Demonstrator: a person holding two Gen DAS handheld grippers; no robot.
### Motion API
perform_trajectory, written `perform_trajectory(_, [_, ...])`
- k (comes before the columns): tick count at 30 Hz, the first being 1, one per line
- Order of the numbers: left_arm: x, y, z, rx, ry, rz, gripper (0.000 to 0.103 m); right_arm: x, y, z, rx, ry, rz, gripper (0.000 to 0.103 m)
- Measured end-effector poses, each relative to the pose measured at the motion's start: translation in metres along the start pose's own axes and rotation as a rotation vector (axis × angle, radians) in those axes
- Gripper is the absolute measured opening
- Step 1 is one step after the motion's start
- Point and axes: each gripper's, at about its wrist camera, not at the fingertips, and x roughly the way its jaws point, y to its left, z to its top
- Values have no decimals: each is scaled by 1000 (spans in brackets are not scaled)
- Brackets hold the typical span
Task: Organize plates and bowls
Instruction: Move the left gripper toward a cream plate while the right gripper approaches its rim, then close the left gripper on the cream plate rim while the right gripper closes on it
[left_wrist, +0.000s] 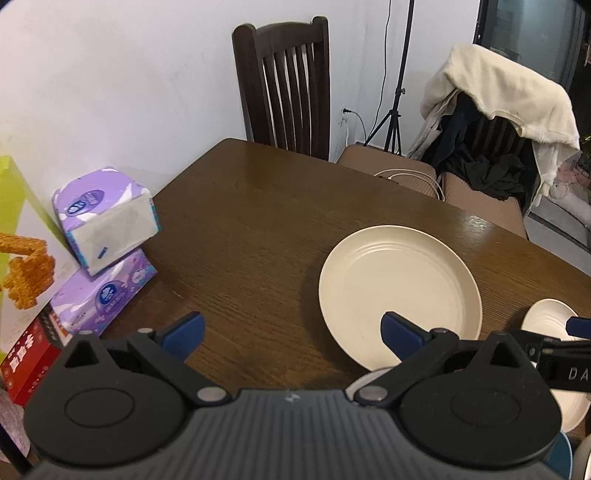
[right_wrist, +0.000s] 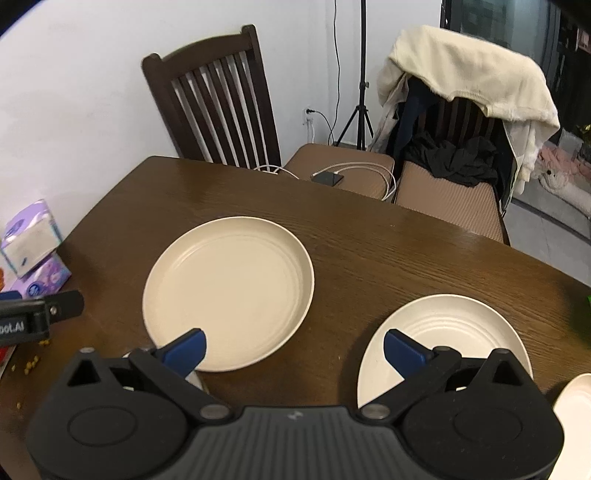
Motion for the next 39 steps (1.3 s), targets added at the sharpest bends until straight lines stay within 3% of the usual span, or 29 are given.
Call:
perform_trajectory(17, [79, 10, 28, -98, 142, 21, 103, 83, -22, 36, 112, 135, 30, 98])
perform_trajectory(28, [120, 8, 40, -135, 222, 8, 103, 113, -28, 53, 169, 186, 40, 95])
perform_trajectory(39, [150, 8, 39, -178, 295, -10, 90, 136, -36, 53, 216, 228, 72, 80])
